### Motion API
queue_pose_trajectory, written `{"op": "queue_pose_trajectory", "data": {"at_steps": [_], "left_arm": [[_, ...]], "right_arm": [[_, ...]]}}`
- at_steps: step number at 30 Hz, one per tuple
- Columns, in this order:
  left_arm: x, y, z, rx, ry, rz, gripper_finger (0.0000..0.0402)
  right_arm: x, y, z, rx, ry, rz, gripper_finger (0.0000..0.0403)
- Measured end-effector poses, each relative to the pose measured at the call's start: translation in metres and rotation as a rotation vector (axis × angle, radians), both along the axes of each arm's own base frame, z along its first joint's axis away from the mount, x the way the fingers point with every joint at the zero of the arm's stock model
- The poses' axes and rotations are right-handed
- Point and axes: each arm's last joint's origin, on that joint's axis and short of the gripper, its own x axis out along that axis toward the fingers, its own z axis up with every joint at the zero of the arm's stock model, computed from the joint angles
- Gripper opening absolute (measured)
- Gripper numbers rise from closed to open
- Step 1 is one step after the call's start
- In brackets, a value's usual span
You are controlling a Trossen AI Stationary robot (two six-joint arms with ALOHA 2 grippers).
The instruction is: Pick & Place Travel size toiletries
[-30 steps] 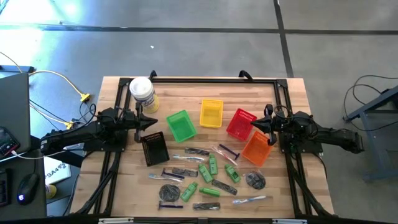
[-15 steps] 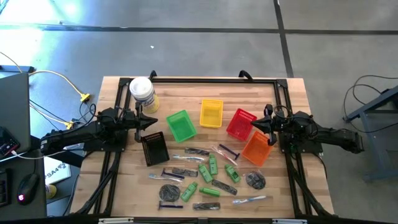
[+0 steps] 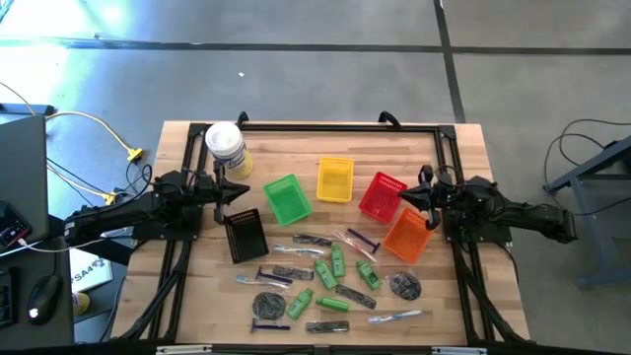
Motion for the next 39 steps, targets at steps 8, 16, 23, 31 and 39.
{"op": "queue_pose_trajectory", "data": {"at_steps": [8, 16, 23, 31, 39], "left_arm": [[0.0, 0.0, 0.0, 0.03, 0.003, 0.003, 0.0], [0.0, 0.0, 0.0, 0.095, 0.012, 0.01, 0.0], [0.0, 0.001, 0.0, 0.094, 0.013, 0.045, 0.0], [0.0, 0.001, 0.0, 0.101, 0.015, 0.049, 0.0], [0.0, 0.001, 0.001, 0.103, 0.006, 0.049, 0.0]], "right_arm": [[0.0, 0.004, 0.021, -0.036, -0.108, 0.04, 0.0002], [0.017, 0.011, 0.066, -0.123, -0.004, 0.096, 0.0002], [0.057, 0.031, 0.104, -0.037, 0.381, 0.218, 0.0002], [0.117, 0.076, 0.121, 0.071, 0.887, 0.108, 0.0002], [0.167, 0.113, 0.121, 0.278, 1.269, 0.096, 0.0019]]}}
